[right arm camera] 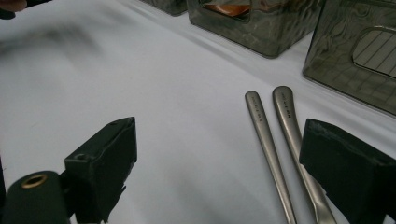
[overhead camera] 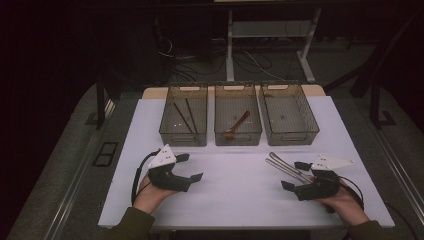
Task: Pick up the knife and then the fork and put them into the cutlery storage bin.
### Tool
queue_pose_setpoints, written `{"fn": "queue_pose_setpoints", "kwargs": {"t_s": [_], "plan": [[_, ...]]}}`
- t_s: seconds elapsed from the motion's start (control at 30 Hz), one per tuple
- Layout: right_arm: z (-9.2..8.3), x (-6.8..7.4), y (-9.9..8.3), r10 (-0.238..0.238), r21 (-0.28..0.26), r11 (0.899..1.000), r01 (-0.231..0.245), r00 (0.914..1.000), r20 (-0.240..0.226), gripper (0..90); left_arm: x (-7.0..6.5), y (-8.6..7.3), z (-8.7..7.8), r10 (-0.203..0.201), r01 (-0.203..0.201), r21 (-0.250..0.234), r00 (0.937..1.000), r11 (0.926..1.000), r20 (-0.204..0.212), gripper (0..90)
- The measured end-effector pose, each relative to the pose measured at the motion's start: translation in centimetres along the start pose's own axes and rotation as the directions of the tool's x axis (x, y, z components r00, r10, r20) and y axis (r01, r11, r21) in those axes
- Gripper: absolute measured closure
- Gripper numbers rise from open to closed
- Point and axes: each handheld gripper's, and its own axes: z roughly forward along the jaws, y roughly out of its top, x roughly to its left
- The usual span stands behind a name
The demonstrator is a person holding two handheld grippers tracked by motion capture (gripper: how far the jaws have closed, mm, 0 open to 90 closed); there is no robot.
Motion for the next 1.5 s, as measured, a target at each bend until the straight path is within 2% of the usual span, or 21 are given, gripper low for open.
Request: {"fn": "queue_pose_setpoints", "kwargs": {"t_s": [0.17, 0.27, 0.33, 0.43, 0.53, 0.63, 0.73, 0.8, 0.9, 1.03, 1.1, 1.3, 1.4, 1.5], "plan": [[0.0, 0.0, 0.0, -0.006, 0.005, 1.000, 0.006, 1.0000, 0.004, 10.5, -0.4, -0.9, 0.0, -0.008, 0.008, 0.006, 1.0000, 0.9999, -0.002, 7.8], [-0.2, 0.0, 0.0, -0.005, 0.011, 1.000, 0.005, 1.0000, 0.004, 10.5, -0.6, -1.2, 0.1, 0.017, -0.017, 0.022, 0.9997, 0.9996, -0.018, 0.2], [-0.4, 0.0, 0.1, 0.006, -0.009, 1.000, -0.006, 1.0000, -0.001, 10.5, -0.7, -1.3, 0.2, 0.030, -0.029, 0.036, 0.9994, 0.9989, -0.017, 0.0], [-0.5, -0.1, 0.4, 0.006, -0.008, 1.000, -0.006, 1.0000, -0.002, 10.6, -0.9, -1.3, 0.4, 0.040, -0.039, 0.046, 0.9989, 0.9982, -0.023, 0.0], [-0.7, -0.2, 0.5, -0.018, 0.014, 1.000, 0.018, 0.9998, 0.002, 10.5, -0.8, -1.3, 0.4, 0.031, -0.030, 0.051, 0.9993, 0.9983, -0.019, 0.0], [-0.9, -0.7, 0.8, 0.017, 0.027, 1.000, -0.017, 0.9999, -0.002, 10.5, -0.7, -1.4, 0.5, 0.020, -0.019, 0.051, 0.9997, 0.9985, -0.011, 0.0], [-1.4, -0.9, 1.0, 0.003, 0.039, 0.999, -0.003, 0.9999, 0.017, 10.5, -0.8, -1.4, 0.6, 0.016, -0.016, 0.056, 0.9999, 0.9983, -0.003, 0.0], [-1.6, -1.1, 1.2, 0.010, 0.045, 0.999, -0.011, 0.9997, 0.025, 10.5, -0.8, -1.5, 0.7, 0.016, -0.016, 0.061, 0.9999, 0.9980, 0.001, 0.0], [-2.0, -1.5, 1.3, 0.007, 0.052, 0.999, -0.008, 0.9997, 0.021, 10.5, -0.8, -1.5, 0.8, 0.023, -0.023, 0.066, 0.9997, 0.9975, 0.008, 0.0], [-2.5, -2.0, 1.5, -0.014, 0.086, 0.996, 0.009, 0.9982, 0.058, 10.9, -0.8, -1.6, 0.8, 0.024, -0.025, 0.070, 0.9996, 0.9972, 0.012, 0.0], [-2.6, -2.4, 1.6, -0.015, 0.103, 0.995, 0.010, 0.9986, 0.050, 13.9, -0.8, -1.6, 0.9, 0.028, -0.029, 0.074, 0.9995, 0.9968, 0.011, 0.0], [-2.9, -3.2, 1.7, -0.017, 0.151, 0.989, 0.005, 0.9967, 0.080, 17.2, -0.8, -1.6, 0.9, 0.033, -0.034, 0.082, 0.9993, 0.9960, 0.016, 0.0], [-2.8, -3.7, 1.8, -0.019, 0.183, 0.983, 0.002, 0.9958, 0.089, 21.1, -0.8, -1.6, 0.9, 0.029, -0.030, 0.083, 0.9995, 0.9961, 0.015, 0.0], [-2.7, -4.1, 2.0, -0.023, 0.230, 0.973, 0.000, 0.9948, 0.099, 22.5, -0.9, -1.6, 1.0, 0.023, -0.025, 0.082, 0.9996, 0.9963, 0.015, 0.0]]}}
